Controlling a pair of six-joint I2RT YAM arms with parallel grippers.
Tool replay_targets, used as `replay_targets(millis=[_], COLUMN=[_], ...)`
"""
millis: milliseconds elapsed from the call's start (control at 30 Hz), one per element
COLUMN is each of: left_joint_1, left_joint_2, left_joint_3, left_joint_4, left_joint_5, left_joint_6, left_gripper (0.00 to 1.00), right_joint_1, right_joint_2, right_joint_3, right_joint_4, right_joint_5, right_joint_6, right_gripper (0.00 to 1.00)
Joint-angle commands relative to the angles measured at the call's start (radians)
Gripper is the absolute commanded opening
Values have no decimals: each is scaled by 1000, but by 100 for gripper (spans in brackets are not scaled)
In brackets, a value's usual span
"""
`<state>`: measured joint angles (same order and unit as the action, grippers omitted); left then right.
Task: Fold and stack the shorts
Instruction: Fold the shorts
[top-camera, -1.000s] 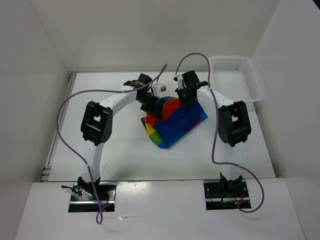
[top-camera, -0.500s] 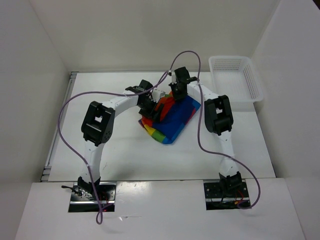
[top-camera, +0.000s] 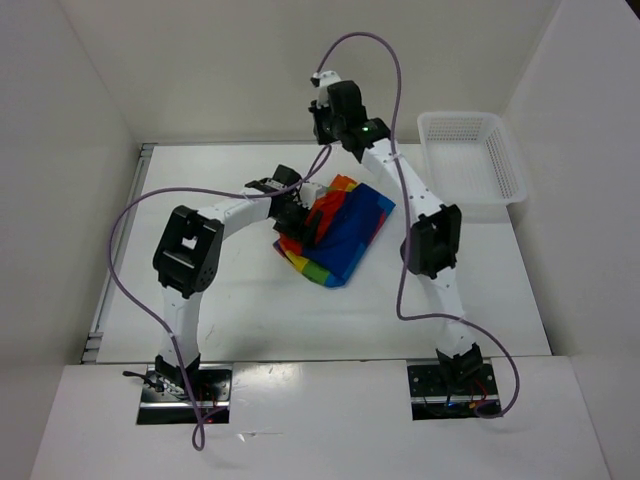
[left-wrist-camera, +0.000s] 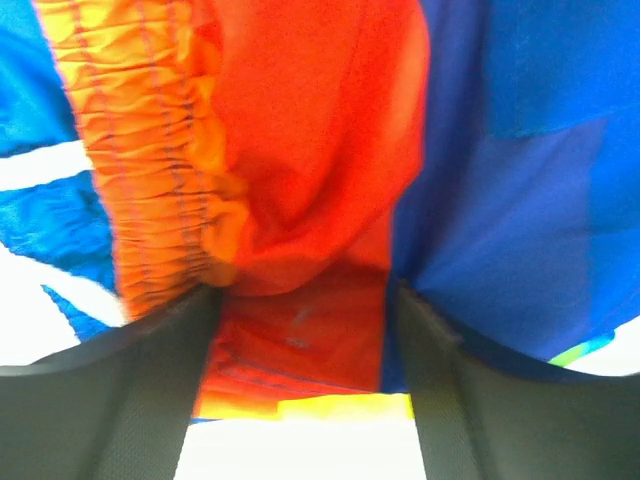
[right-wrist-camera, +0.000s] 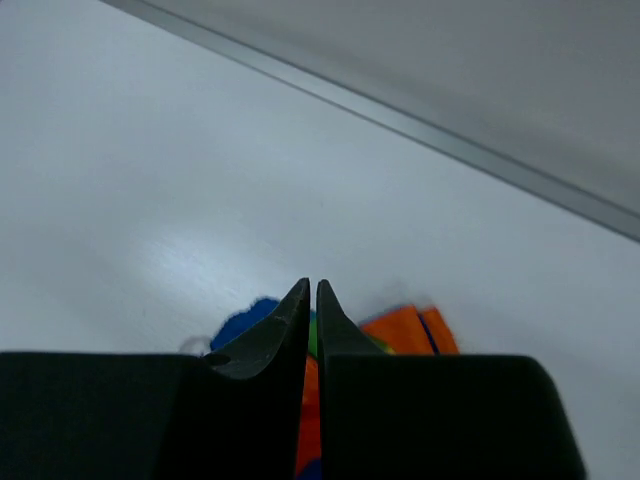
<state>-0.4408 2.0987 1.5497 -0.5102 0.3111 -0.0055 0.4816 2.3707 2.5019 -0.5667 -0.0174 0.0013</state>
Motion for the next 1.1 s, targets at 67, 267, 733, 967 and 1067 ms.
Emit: replay_targets(millis=[67, 267, 733, 967, 1067], left_joint_1=[39, 132, 122, 100, 100], left_joint_2=[-72, -75, -7, 326, 420], left_joint_3=[-132, -134, 395, 784, 860], left_joint_4=[6, 27, -186, -269, -298], left_joint_5=[31, 121, 171, -82, -112], left_joint_6=[6, 6, 6, 6, 6], left_gripper=[67, 62, 93, 97, 97], right_joint_1=[-54, -80, -175, -175, -184], right_joint_2=[-367, -613, -484, -351, -291], right_joint_3=[-455, -914, -1124, -1049, -987], right_joint_4=[-4, -13, -13, 34, 45], right_joint_5=[82, 30, -64, -79, -79], right_joint_6=[-9, 26, 89, 129, 150], right_gripper=[10, 12, 9, 9, 9])
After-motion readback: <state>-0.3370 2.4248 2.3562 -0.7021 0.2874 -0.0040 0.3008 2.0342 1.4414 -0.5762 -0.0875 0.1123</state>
